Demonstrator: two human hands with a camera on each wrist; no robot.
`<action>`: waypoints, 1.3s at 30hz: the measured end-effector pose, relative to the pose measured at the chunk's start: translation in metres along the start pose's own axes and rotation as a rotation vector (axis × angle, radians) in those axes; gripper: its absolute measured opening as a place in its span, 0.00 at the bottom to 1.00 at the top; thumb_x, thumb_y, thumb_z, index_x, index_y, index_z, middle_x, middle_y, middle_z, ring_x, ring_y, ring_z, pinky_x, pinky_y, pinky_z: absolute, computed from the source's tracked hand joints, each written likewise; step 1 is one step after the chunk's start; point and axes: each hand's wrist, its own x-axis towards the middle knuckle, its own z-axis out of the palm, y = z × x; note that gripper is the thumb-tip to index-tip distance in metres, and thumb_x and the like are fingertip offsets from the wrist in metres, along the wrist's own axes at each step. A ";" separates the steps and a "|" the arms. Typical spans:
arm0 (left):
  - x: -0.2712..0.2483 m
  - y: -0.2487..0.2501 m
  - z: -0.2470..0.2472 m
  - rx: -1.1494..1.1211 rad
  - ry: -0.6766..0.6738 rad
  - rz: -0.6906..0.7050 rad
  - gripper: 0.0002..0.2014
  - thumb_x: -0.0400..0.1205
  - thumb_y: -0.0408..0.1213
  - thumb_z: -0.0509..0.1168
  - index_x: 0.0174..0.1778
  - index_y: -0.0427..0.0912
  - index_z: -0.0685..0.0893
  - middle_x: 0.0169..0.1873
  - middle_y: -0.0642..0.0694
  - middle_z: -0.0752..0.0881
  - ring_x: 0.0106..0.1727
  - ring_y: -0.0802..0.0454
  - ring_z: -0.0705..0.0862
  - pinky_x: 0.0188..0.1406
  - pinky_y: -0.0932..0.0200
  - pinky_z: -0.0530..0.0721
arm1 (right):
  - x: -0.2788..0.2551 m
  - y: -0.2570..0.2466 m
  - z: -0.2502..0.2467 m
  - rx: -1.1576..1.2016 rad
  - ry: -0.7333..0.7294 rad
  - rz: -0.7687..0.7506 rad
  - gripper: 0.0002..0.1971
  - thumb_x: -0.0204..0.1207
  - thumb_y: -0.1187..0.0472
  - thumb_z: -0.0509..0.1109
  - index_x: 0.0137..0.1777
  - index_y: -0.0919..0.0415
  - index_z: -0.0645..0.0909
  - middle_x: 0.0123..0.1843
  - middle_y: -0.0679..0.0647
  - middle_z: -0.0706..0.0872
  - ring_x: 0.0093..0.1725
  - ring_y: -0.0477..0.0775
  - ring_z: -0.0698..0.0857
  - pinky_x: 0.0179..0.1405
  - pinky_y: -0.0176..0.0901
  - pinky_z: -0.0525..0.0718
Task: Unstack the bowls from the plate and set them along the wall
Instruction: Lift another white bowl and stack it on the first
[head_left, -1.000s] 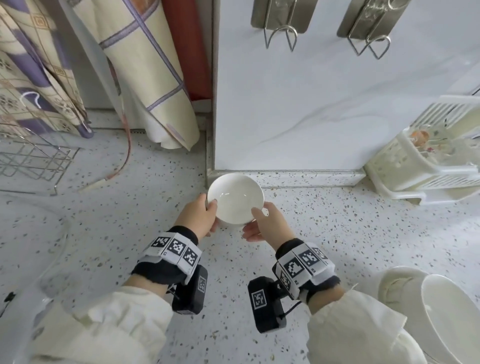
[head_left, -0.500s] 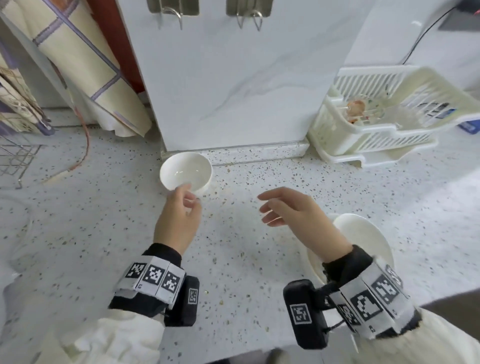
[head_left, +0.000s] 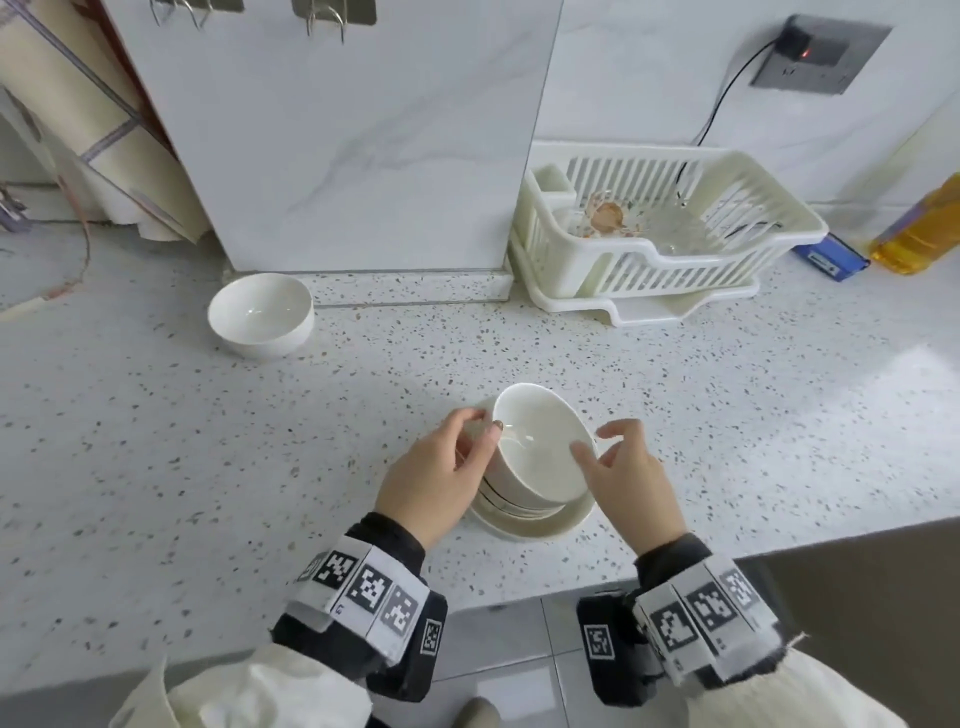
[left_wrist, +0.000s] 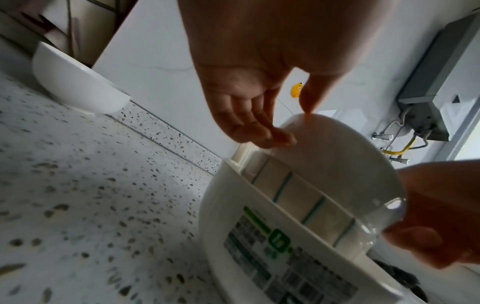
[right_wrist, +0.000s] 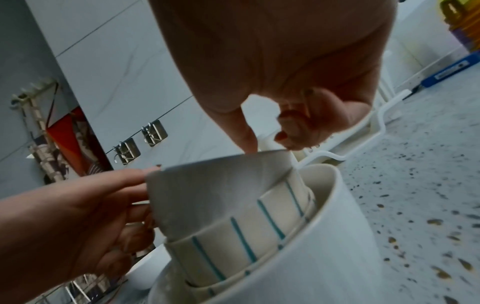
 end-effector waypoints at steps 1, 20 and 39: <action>-0.001 0.002 0.002 0.012 0.007 -0.017 0.21 0.82 0.55 0.51 0.68 0.52 0.72 0.40 0.52 0.85 0.37 0.56 0.82 0.25 0.65 0.74 | 0.001 0.002 0.000 -0.016 -0.026 0.007 0.18 0.77 0.52 0.62 0.62 0.62 0.69 0.29 0.49 0.78 0.40 0.58 0.81 0.36 0.45 0.76; 0.008 -0.018 -0.067 -0.254 0.117 -0.046 0.17 0.83 0.51 0.52 0.61 0.47 0.75 0.40 0.43 0.89 0.41 0.48 0.88 0.47 0.48 0.88 | -0.008 -0.097 0.015 -0.107 0.169 -0.417 0.20 0.78 0.66 0.54 0.70 0.55 0.67 0.25 0.61 0.82 0.26 0.63 0.82 0.26 0.51 0.80; 0.111 -0.168 -0.227 -0.063 0.134 -0.338 0.19 0.85 0.43 0.49 0.62 0.36 0.76 0.61 0.38 0.77 0.49 0.48 0.74 0.47 0.56 0.71 | 0.094 -0.255 0.212 0.142 -0.221 -0.109 0.24 0.77 0.67 0.52 0.74 0.60 0.64 0.26 0.53 0.80 0.22 0.49 0.77 0.27 0.42 0.77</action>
